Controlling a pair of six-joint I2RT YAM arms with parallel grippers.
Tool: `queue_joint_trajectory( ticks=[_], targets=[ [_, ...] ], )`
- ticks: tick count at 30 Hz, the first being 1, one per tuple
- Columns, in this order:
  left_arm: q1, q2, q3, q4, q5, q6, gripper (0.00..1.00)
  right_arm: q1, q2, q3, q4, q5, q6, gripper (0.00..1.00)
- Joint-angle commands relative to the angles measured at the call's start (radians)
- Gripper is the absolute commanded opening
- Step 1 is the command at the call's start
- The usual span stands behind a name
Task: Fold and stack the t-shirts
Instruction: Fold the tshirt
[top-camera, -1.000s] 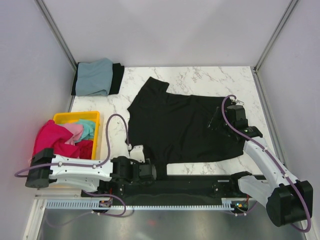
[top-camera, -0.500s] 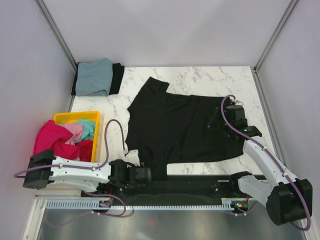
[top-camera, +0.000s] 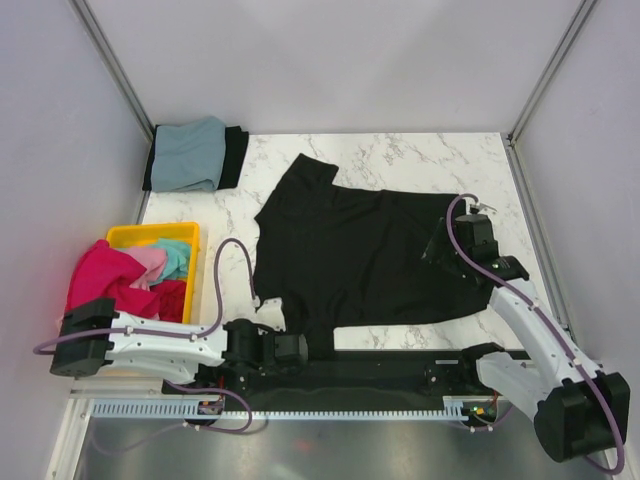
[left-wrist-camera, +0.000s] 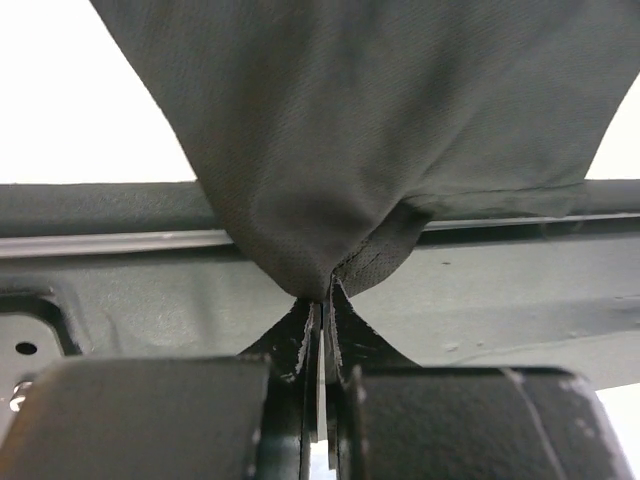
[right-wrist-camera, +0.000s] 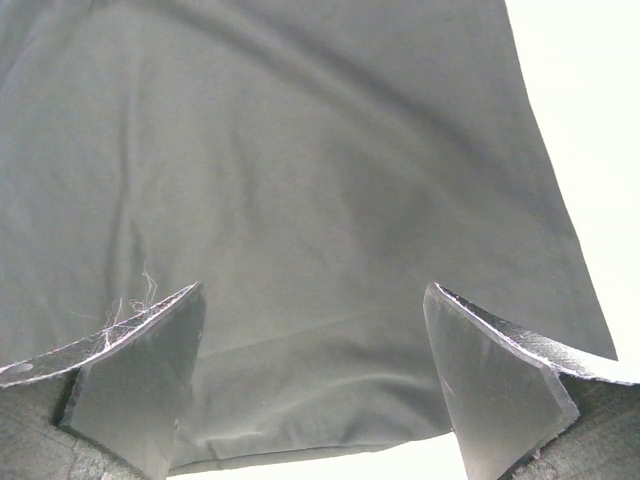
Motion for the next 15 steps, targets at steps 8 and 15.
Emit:
queue_joint_trajectory(
  ticks=[8, 15],
  targets=[
    [0.291, -0.140, 0.088, 0.074, -0.051, 0.360, 0.02, 0.005, -0.039, -0.125, -0.058, 0.016, 0.143, 0.98],
    [0.566, -0.139, 0.078, 0.243, 0.130, 0.684, 0.02, -0.209, -0.061, -0.183, -0.152, 0.150, 0.310, 0.97]
  ],
)
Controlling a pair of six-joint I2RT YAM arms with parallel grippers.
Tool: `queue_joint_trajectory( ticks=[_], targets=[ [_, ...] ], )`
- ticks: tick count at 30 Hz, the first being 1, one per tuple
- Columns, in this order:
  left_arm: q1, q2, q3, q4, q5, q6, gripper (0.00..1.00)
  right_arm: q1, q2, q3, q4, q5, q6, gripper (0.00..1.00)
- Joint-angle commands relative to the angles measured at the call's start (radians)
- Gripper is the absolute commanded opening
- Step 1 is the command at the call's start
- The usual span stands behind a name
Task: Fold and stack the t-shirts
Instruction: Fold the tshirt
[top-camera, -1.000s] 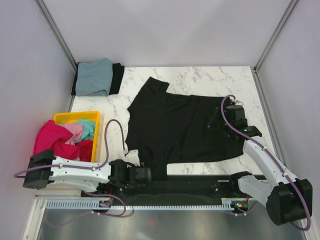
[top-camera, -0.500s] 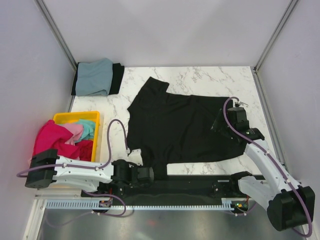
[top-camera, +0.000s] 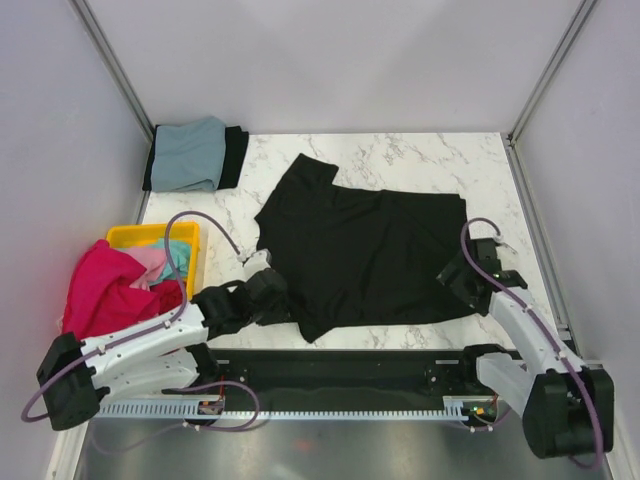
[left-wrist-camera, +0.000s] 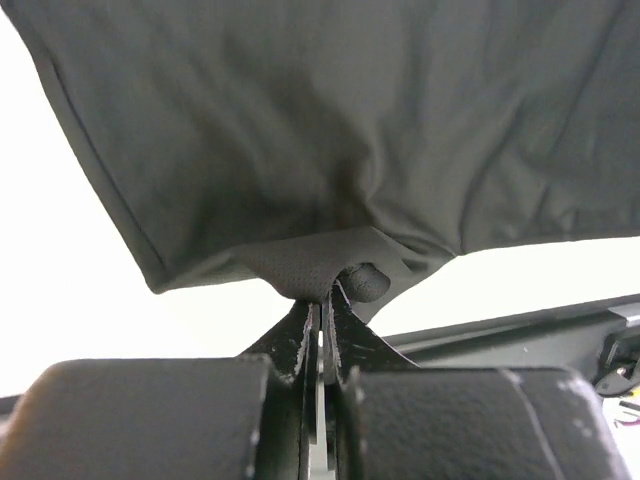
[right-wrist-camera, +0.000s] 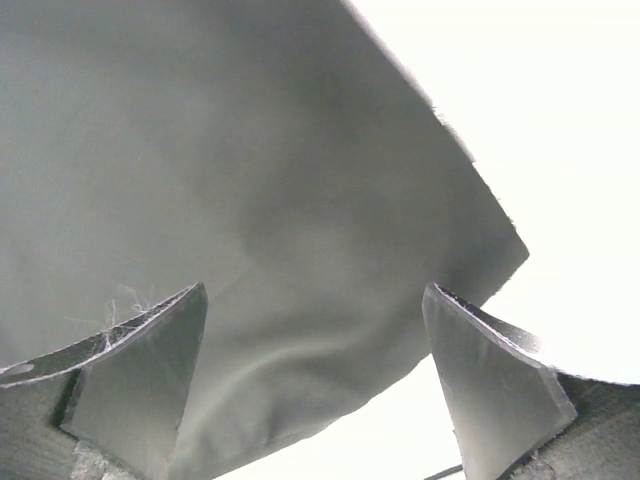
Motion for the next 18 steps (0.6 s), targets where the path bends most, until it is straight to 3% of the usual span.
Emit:
queue_joint_trajectory(
  ticks=[1, 2, 4, 10, 14, 18],
  targets=[
    [0.081, 0.020, 0.021, 0.115, 0.100, 0.228, 0.02, -0.193, -0.089, -0.035, -0.052, 0.061, 0.100, 0.96],
    [0.118, 0.026, 0.020, 0.129, 0.117, 0.244, 0.02, -0.286, -0.111, -0.041, -0.054, 0.051, 0.097, 0.95],
    [0.154, 0.040, 0.007, 0.181, 0.181, 0.281, 0.02, -0.333, -0.142, -0.035, -0.096, 0.071, 0.114, 0.93],
    [0.266, 0.057, -0.025, 0.278, 0.288, 0.336, 0.02, -0.341, -0.171, 0.005, -0.163, 0.087, 0.160, 0.84],
    [0.327, 0.062, -0.036, 0.313, 0.364, 0.357, 0.02, -0.341, -0.096, -0.018, -0.117, 0.048, 0.139, 0.82],
    [0.350, 0.049, -0.029, 0.318, 0.385, 0.370, 0.02, -0.341, 0.037, -0.073, -0.043, -0.019, 0.128, 0.62]
  ],
)
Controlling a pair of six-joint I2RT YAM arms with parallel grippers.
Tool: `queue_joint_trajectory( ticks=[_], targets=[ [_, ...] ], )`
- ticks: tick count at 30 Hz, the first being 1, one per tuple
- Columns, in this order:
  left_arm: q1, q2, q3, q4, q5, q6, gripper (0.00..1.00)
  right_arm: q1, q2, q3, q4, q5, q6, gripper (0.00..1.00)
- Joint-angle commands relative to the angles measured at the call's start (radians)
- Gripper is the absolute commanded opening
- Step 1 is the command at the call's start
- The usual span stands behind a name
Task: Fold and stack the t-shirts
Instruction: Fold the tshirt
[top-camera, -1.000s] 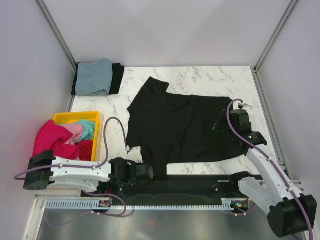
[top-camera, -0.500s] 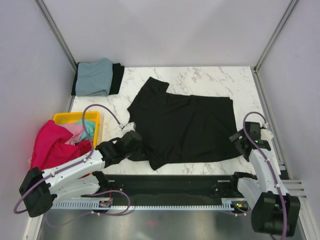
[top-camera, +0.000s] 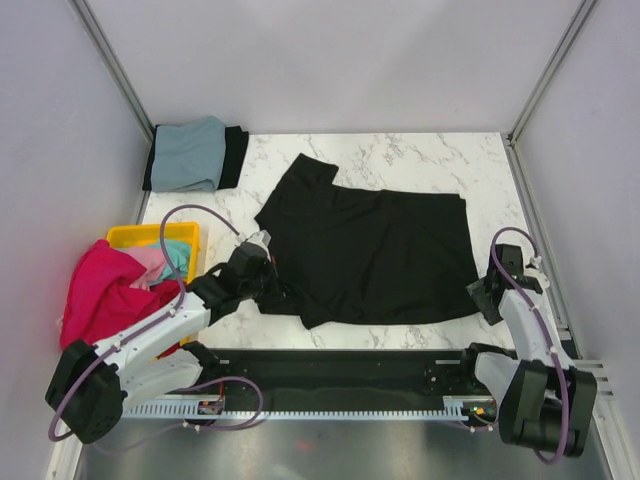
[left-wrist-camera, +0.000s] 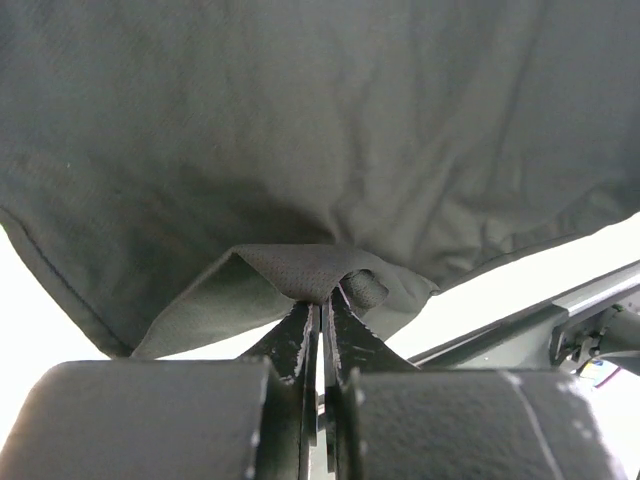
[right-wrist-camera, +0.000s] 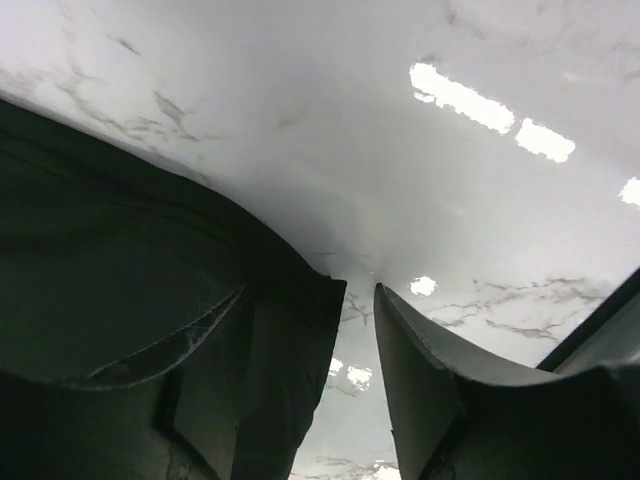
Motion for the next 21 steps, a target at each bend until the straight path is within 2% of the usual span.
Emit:
queue_joint_trajectory(
  ticks=[1, 5, 8, 9, 12, 21],
  targets=[
    [0.017, -0.014, 0.003, 0.059, 0.059, 0.063, 0.02, -0.005, 0.085, -0.052, 0.095, -0.079, 0.009, 0.58],
    [0.022, -0.028, -0.008, 0.056, 0.065, 0.049, 0.02, -0.002, 0.050, -0.045, 0.099, -0.053, -0.005, 0.44],
    [0.022, -0.036, -0.010, 0.042, 0.067, 0.043, 0.02, -0.002, 0.001, -0.014, 0.059, -0.004, -0.031, 0.29],
    [0.022, -0.039, -0.008, 0.033, 0.062, 0.043, 0.02, -0.002, -0.012, -0.003, 0.045, 0.001, -0.034, 0.17],
    [0.022, -0.056, 0.013, -0.018, 0.058, 0.049, 0.02, -0.002, -0.058, 0.009, 0.042, -0.021, -0.043, 0.00],
    [0.022, -0.223, 0.148, -0.345, 0.027, 0.070, 0.02, -0.003, -0.143, 0.110, -0.044, -0.033, -0.064, 0.00]
  ],
)
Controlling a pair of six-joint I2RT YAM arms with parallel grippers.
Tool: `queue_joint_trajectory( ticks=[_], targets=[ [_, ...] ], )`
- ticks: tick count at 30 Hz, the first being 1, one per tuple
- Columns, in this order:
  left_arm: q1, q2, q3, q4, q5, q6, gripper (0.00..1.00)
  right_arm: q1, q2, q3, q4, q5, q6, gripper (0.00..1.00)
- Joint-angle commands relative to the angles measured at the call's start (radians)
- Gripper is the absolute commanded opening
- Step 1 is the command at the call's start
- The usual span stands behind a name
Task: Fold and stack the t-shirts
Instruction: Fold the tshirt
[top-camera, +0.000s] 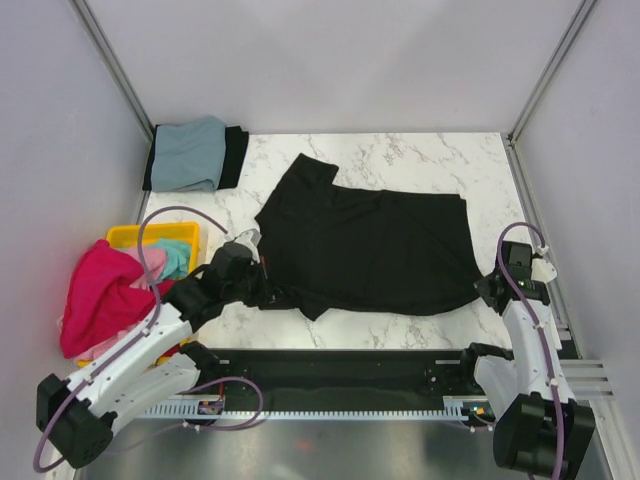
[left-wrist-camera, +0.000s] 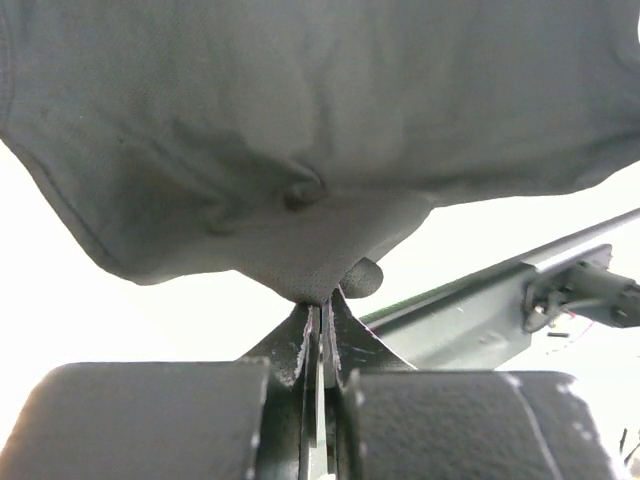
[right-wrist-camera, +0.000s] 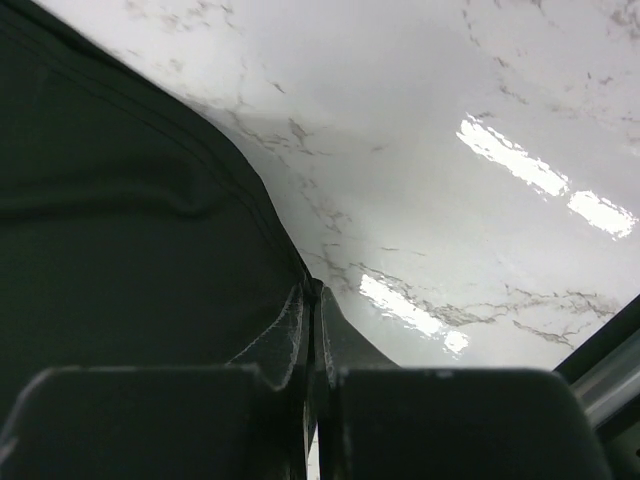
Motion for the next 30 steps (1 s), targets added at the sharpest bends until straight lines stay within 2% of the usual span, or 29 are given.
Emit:
queue_joint_trajectory(
  ticks=[1, 5, 15, 23, 30],
  targets=[
    [0.004, -0.072, 0.088, -0.167, -0.016, 0.043, 0.02, -0.002, -0.072, 0.073, -0.051, 0.024, -0.003, 0.00],
    [0.004, -0.045, 0.134, -0.198, -0.013, 0.073, 0.02, -0.002, -0.067, 0.102, -0.010, 0.023, -0.020, 0.00],
    [0.021, 0.331, 0.510, -0.221, -0.105, 0.264, 0.02, 0.000, 0.228, 0.209, 0.192, -0.160, -0.112, 0.00],
    [0.119, 0.592, 0.676, -0.222, -0.107, 0.371, 0.02, 0.000, 0.393, 0.283, 0.263, -0.147, -0.129, 0.00],
    [0.162, 0.747, 0.783, -0.229, -0.062, 0.396, 0.02, 0.000, 0.512, 0.303, 0.315, -0.134, -0.123, 0.00]
  ],
)
